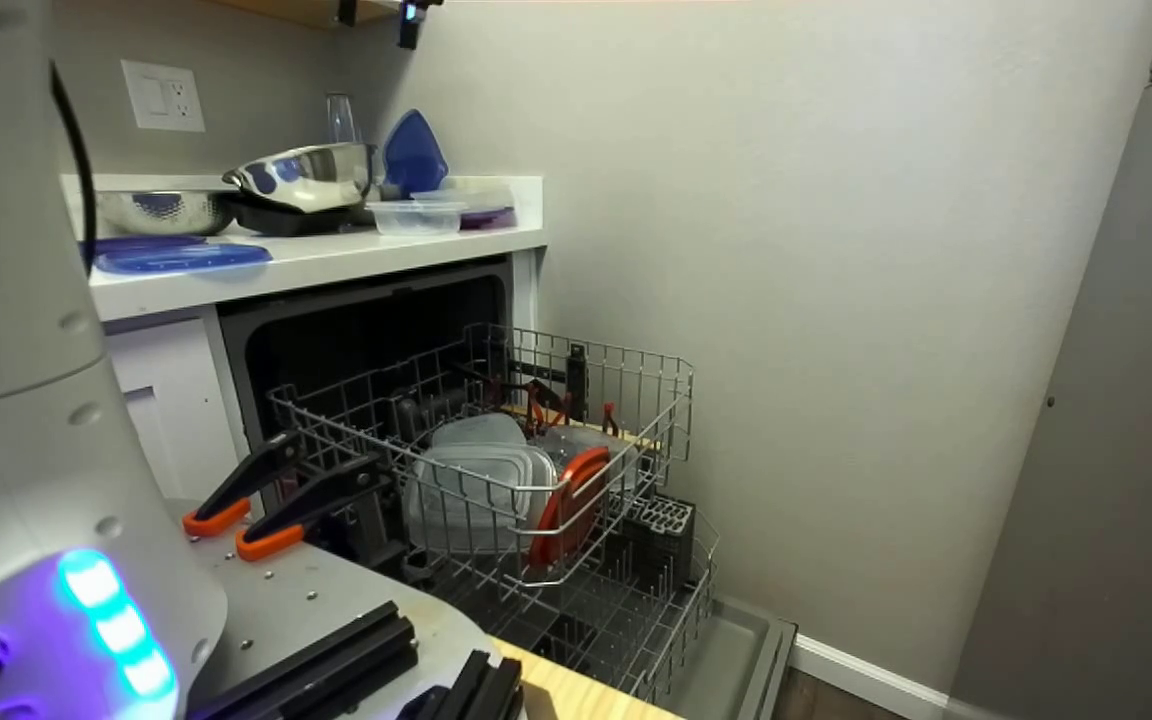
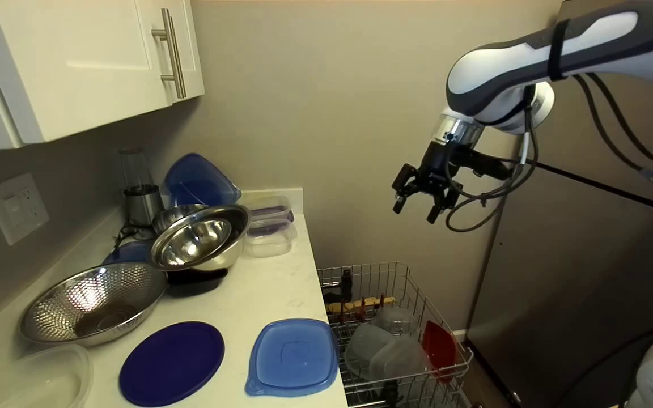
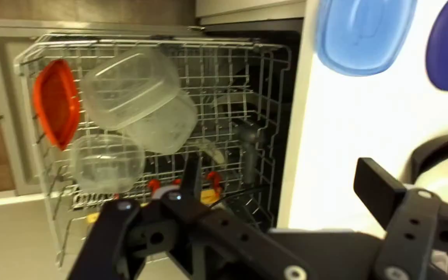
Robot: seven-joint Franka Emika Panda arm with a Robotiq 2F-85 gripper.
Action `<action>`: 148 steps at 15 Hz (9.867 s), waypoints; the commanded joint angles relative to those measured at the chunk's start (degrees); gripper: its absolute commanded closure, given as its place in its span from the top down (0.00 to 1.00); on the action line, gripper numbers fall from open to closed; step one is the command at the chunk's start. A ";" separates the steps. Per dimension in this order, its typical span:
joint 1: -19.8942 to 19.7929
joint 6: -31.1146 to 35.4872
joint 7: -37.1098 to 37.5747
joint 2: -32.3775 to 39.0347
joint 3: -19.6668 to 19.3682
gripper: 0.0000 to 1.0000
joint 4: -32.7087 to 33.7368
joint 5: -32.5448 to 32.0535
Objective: Put one lid in the dishwasher
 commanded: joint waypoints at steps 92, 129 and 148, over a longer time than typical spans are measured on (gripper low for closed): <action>4.06 -19.41 -26.83 64.19 9.12 0.68 32.34 23.33; -1.82 -5.70 -8.38 23.89 0.99 0.04 4.04 15.68; 5.86 -0.01 33.10 35.77 10.16 0.04 12.37 -24.49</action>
